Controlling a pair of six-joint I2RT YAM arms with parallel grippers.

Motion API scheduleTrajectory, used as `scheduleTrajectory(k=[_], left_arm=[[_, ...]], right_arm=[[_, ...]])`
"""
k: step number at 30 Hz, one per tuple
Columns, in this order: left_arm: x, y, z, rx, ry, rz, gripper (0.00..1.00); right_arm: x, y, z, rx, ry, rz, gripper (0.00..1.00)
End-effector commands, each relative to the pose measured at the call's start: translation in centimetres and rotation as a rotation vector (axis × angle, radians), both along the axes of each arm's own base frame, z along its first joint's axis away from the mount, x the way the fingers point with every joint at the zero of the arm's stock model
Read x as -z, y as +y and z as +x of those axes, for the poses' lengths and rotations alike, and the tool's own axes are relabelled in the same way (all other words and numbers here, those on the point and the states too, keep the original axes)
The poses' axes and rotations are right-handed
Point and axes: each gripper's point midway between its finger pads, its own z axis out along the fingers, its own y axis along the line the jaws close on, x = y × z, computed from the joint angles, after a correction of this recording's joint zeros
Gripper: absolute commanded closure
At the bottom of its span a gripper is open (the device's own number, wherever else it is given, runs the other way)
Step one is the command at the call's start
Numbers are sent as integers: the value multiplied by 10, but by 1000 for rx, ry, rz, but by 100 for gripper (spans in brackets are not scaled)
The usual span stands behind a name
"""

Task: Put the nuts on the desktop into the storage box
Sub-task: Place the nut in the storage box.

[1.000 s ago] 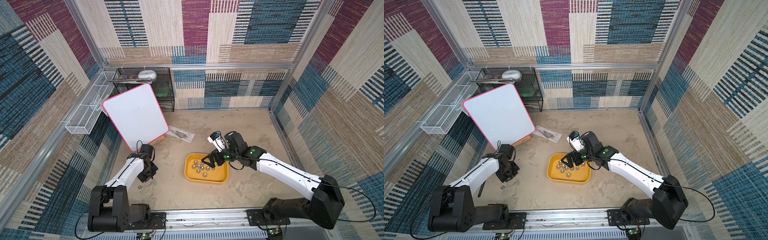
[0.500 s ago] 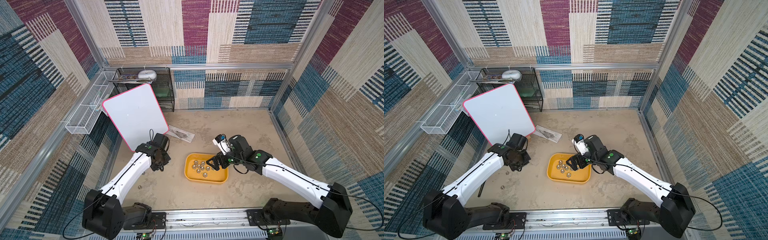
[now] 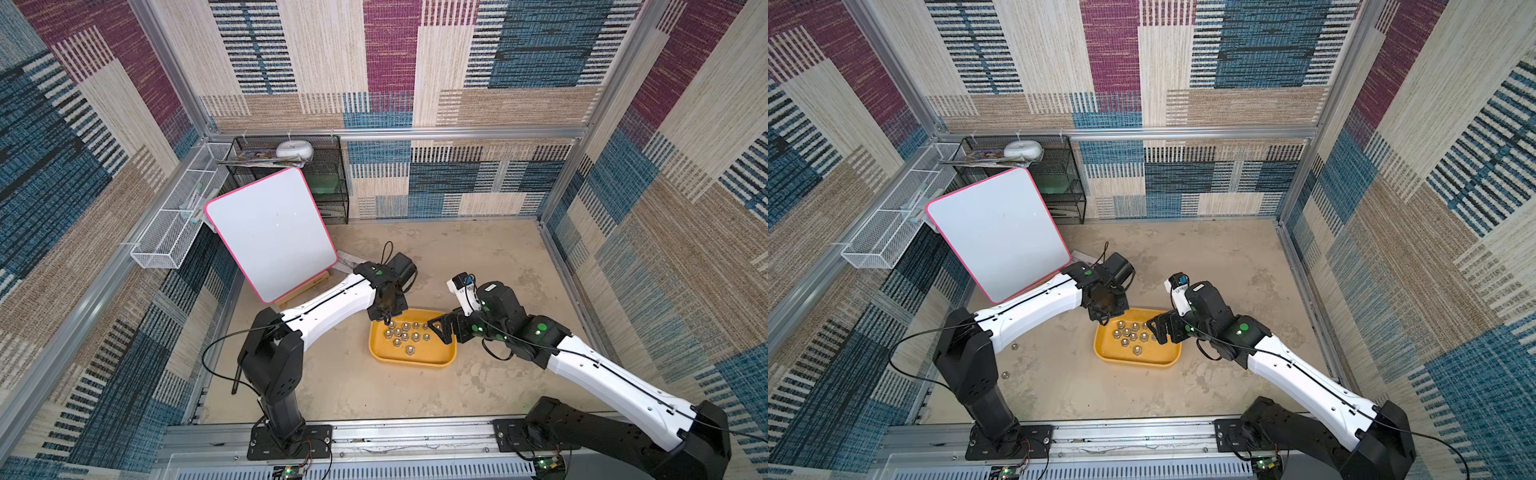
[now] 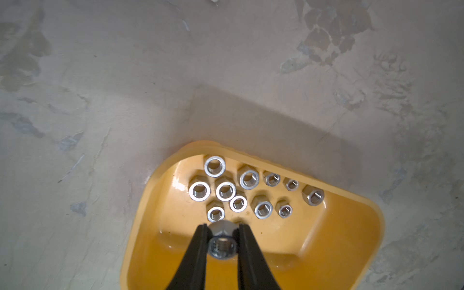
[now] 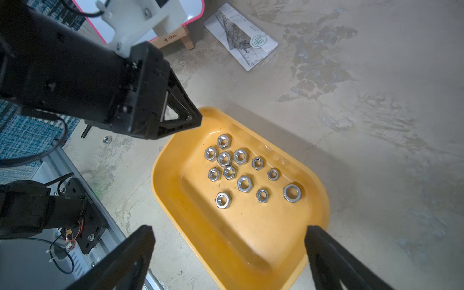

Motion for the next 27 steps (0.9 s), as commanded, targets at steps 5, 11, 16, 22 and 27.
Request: scheduleTrajectory(k=[5, 11, 16, 22, 27], left_arm=[[16, -42, -6, 105, 60, -23, 77], [29, -72, -10, 177, 86, -34, 77], [39, -89, -18, 212, 115, -40, 77], [50, -104, -31, 253, 150, -44, 77], [54, -117, -40, 282, 164, -50, 78]], right_arm=[[0, -37, -14, 196, 51, 52, 1], [4, -53, -29, 268, 103, 102, 1], [5, -66, -39, 320, 126, 140, 1], [12, -71, -45, 328, 141, 135, 1], [12, -72, -45, 324, 132, 129, 1]])
